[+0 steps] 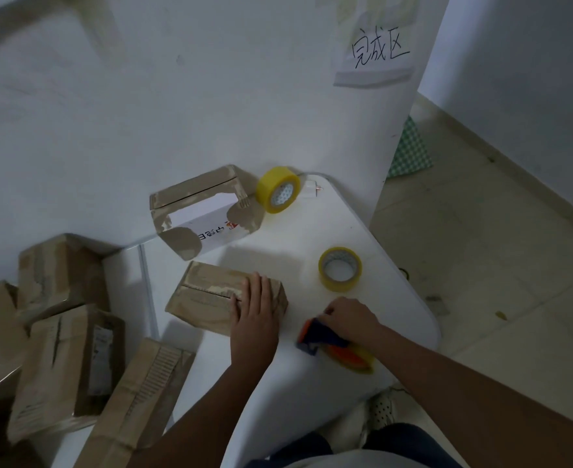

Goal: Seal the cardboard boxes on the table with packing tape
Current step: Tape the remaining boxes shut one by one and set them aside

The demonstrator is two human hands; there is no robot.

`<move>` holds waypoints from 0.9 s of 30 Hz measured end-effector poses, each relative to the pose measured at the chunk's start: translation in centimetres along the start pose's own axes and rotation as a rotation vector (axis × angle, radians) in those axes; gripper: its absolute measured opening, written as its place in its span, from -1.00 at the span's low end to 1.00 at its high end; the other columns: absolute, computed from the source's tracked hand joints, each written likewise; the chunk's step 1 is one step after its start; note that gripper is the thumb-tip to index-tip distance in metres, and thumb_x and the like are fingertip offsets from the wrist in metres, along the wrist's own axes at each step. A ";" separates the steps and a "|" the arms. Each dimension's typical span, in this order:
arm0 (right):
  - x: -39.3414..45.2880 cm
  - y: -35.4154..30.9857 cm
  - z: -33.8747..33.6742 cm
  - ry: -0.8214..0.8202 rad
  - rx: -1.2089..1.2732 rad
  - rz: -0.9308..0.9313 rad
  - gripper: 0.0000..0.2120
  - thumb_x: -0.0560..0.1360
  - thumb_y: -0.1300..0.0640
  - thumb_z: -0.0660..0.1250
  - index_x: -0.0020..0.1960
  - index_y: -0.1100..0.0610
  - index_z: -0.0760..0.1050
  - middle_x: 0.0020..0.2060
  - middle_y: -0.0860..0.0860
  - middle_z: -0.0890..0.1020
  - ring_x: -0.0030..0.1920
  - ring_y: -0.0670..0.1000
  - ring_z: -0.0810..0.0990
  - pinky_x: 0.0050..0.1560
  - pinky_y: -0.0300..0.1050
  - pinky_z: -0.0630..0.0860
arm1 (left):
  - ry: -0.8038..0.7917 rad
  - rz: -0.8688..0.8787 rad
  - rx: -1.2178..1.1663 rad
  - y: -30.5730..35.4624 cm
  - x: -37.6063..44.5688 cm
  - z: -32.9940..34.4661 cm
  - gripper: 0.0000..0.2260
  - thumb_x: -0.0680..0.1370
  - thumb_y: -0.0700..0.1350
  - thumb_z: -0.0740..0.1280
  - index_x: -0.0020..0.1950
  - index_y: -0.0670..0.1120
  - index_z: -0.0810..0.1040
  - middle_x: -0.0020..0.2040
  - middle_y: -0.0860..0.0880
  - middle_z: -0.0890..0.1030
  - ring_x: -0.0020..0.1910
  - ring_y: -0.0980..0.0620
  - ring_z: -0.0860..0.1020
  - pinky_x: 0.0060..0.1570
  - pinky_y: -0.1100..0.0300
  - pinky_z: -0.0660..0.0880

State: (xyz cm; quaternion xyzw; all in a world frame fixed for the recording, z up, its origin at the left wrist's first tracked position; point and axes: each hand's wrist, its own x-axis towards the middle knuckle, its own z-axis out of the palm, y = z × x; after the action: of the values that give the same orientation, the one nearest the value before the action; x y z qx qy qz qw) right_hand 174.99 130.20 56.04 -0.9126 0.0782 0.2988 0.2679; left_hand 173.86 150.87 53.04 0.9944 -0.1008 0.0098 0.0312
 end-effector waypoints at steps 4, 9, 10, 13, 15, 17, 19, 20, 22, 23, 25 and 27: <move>-0.6 2.2 0.2 0.124 0.186 0.066 -0.56 0.59 -0.15 0.20 -0.12 0.21 0.57 -0.18 0.17 0.64 -0.26 0.07 0.59 -0.31 -0.10 0.45 | 0.034 0.175 0.048 -1.6 -0.5 0.3 -0.41 0.61 -0.07 0.20 0.60 -0.18 0.10 0.61 -0.17 0.12 0.57 -0.18 0.12 0.44 -0.19 0.24; -1.3 -0.2 -2.3 0.312 0.240 -0.062 -0.53 0.60 -0.19 0.14 0.14 0.19 0.55 -0.02 0.15 0.64 -0.15 0.09 0.61 -0.25 -0.08 0.52 | -0.086 0.599 0.017 -6.2 0.6 -0.9 -0.40 0.64 0.10 0.12 0.63 -0.01 0.01 0.63 0.04 0.00 0.60 -0.03 0.00 0.50 -0.09 0.05; -1.6 -1.0 -2.7 0.338 0.235 -0.102 -0.56 0.60 -0.16 0.17 0.23 0.16 0.51 0.01 0.12 0.64 -0.15 0.06 0.59 -0.26 -0.12 0.48 | -0.096 0.617 -0.047 -6.7 0.9 -1.7 -0.41 0.64 0.13 0.10 0.63 0.02 0.02 0.63 0.06 0.00 0.61 -0.01 -0.02 0.52 -0.06 -0.01; -2.9 -3.6 -3.4 0.439 0.198 -0.251 -0.56 0.60 -0.12 0.20 0.38 0.10 0.41 0.01 0.06 0.63 -0.18 -0.01 0.56 -0.33 -0.20 0.41 | -0.091 0.320 -0.500 -6.8 0.1 -4.6 -0.50 0.65 0.07 0.22 0.58 0.06 0.22 0.58 0.08 0.21 0.54 0.11 0.20 0.49 0.13 0.20; -3.5 -5.3 -3.4 0.474 0.181 -0.403 -0.58 0.61 -0.09 0.21 0.38 0.10 0.40 -0.03 -0.02 0.62 -0.12 -0.01 0.59 -0.27 -0.20 0.43 | -0.044 -0.054 -0.928 -6.3 -1.2 -6.5 -0.71 0.65 -0.03 0.27 0.37 0.03 0.52 0.34 0.06 0.55 0.27 0.18 0.52 0.27 0.14 0.50; -3.4 -6.7 -2.8 0.481 0.101 -0.536 -0.59 0.61 -0.08 0.21 0.38 0.09 0.39 -0.05 -0.07 0.60 -0.10 -0.02 0.58 -0.22 -0.19 0.45 | -0.152 -0.345 -1.293 -5.4 -2.7 -7.6 -0.81 0.65 -0.11 0.27 0.19 -0.06 0.64 0.07 -0.02 0.70 0.10 0.03 0.64 0.21 0.00 0.55; -3.0 -7.8 -2.0 0.469 -0.078 -0.596 -0.54 0.62 -0.10 0.19 0.43 0.09 0.33 0.05 0.01 0.63 0.00 0.03 0.60 -0.07 -0.10 0.47 | -0.396 -0.430 -1.497 -4.1 -4.1 -7.7 -0.78 0.65 -0.11 0.25 0.21 -0.10 0.63 0.10 -0.07 0.70 0.15 -0.07 0.63 0.25 0.00 0.52; -2.8 -8.2 -1.6 0.448 -0.160 -0.590 -0.51 0.62 -0.10 0.18 0.47 0.10 0.28 0.11 0.04 0.63 0.06 0.05 0.59 0.01 -0.08 0.44 | -0.502 -0.439 -1.526 -3.3 -4.7 -7.6 -0.77 0.66 -0.11 0.24 0.25 -0.09 0.61 0.13 -0.05 0.68 0.15 -0.04 0.63 0.24 0.05 0.53; -2.5 -8.7 -1.0 0.399 -0.255 -0.550 -0.47 0.63 -0.09 0.16 0.52 0.10 0.20 0.18 0.06 0.60 0.13 0.05 0.56 0.09 -0.10 0.38 | -0.587 -0.510 -1.582 -2.1 -5.3 -6.5 -0.77 0.66 -0.11 0.25 0.27 -0.05 0.59 0.18 -0.01 0.67 0.15 0.00 0.63 0.23 0.10 0.53; -2.4 -8.7 -0.8 0.397 -0.272 -0.549 -0.47 0.63 -0.08 0.16 0.53 0.10 0.18 0.20 0.06 0.59 0.15 0.06 0.55 0.12 -0.09 0.37 | -0.570 -0.580 -1.629 -1.6 -5.3 -5.8 -0.78 0.66 -0.10 0.25 0.27 -0.04 0.59 0.19 0.00 0.66 0.15 0.00 0.63 0.23 0.10 0.54; -2.1 -8.3 -0.6 0.400 -0.304 -0.571 -0.46 0.62 -0.06 0.19 0.53 0.10 0.19 0.25 0.07 0.57 0.21 0.08 0.53 0.20 -0.04 0.36 | -0.536 -0.683 -1.701 -1.0 -5.0 -4.7 -0.79 0.66 -0.08 0.24 0.25 -0.03 0.60 0.19 0.00 0.67 0.15 0.00 0.64 0.20 0.12 0.54; -1.8 -7.8 -0.5 0.394 -0.346 -0.602 -0.45 0.60 -0.04 0.23 0.53 0.11 0.21 0.28 0.07 0.55 0.27 0.09 0.50 0.28 0.03 0.34 | -0.537 -0.731 -1.732 -0.5 -4.5 -3.8 -0.78 0.67 -0.08 0.24 0.24 -0.04 0.61 0.20 0.00 0.66 0.13 -0.01 0.64 0.16 0.14 0.54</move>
State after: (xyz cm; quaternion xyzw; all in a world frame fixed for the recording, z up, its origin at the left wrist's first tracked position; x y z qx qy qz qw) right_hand 176.11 136.49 60.85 -0.9662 -0.1942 0.0352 0.1658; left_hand 169.47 152.56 56.69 0.5664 0.2376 -0.3046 0.7280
